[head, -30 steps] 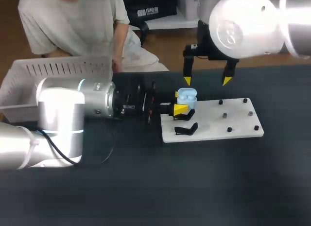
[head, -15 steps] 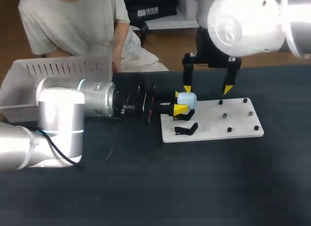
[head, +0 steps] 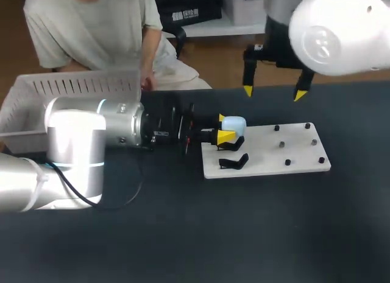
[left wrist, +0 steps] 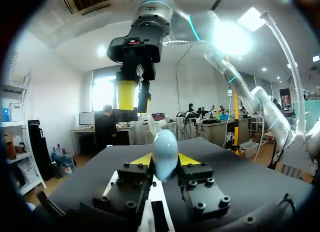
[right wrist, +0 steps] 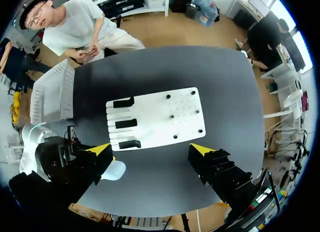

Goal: Pick up each earbud case from the left stands, insert the matching earbuds, close the lid, and place the case in the box.

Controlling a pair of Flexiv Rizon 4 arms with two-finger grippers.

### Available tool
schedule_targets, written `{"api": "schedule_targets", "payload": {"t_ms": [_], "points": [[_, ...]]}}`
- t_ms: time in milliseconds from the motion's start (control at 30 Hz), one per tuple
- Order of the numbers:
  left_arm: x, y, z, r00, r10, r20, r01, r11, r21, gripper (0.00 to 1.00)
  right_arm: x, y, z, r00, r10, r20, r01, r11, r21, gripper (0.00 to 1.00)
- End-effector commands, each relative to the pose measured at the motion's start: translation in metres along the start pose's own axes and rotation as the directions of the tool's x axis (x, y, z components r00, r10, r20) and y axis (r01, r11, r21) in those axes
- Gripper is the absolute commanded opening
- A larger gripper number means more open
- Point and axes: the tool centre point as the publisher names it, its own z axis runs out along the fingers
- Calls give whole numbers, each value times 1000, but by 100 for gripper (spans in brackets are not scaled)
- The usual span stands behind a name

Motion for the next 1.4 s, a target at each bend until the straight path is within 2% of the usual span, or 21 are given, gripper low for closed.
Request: {"api": "schedule_targets", "payload": {"t_ms": [33,200,333,400,433,500,567,667,767,1000,1267,1300,1367,1400], "points": [[-11,-7,-35,999,-1,-45,-2,998,-57,0,12,-39,-14,988,66,143,-57,996,-67,100],[-12,-4,-96,992,-35,-118,10,979,-204,0,12,-39,-14,988,66,143,-57,996,-67,100],[-9,7,-149,990,-89,-111,45,936,-348,0,12,-39,-14,988,66,143,-57,996,-67,100],[-5,13,-169,990,-98,-102,53,926,-373,0,12,-39,-14,988,66,143,-57,996,-67,100],[1,19,-185,983,-109,-149,40,915,-402,0,12,-39,-14,988,66,143,-57,996,-67,100],[7,30,-214,980,-143,-141,63,885,-461,0,12,-39,-14,988,66,143,-57,996,-67,100],[11,39,-236,970,-158,-183,43,858,-512,0,12,-39,-14,988,66,143,-57,996,-67,100],[16,56,-272,959,-192,-207,33,804,-593,0,12,-39,-14,988,66,143,-57,996,-67,100],[21,73,-297,952,-219,-214,34,769,-638,0,12,-39,-14,988,66,143,-57,996,-67,100],[29,107,-330,935,-248,-254,8,729,-684,0,12,-39,-14,988,66,143,-57,996,-67,100],[30,120,-344,915,-249,-318,-40,728,-684,0,12,-39,-14,988,66,143,-57,996,-67,100],[29,120,-346,912,-249,-326,-47,725,-687,3,12,-39,-14,988,66,143,-57,996,-67,100],[25,120,-351,912,-252,-324,-51,714,-699,34,12,-39,-14,988,66,143,-57,996,-67,100],[24,119,-352,909,-252,-333,-60,711,-701,46,12,-39,-14,988,66,143,-57,996,-67,100]]}}
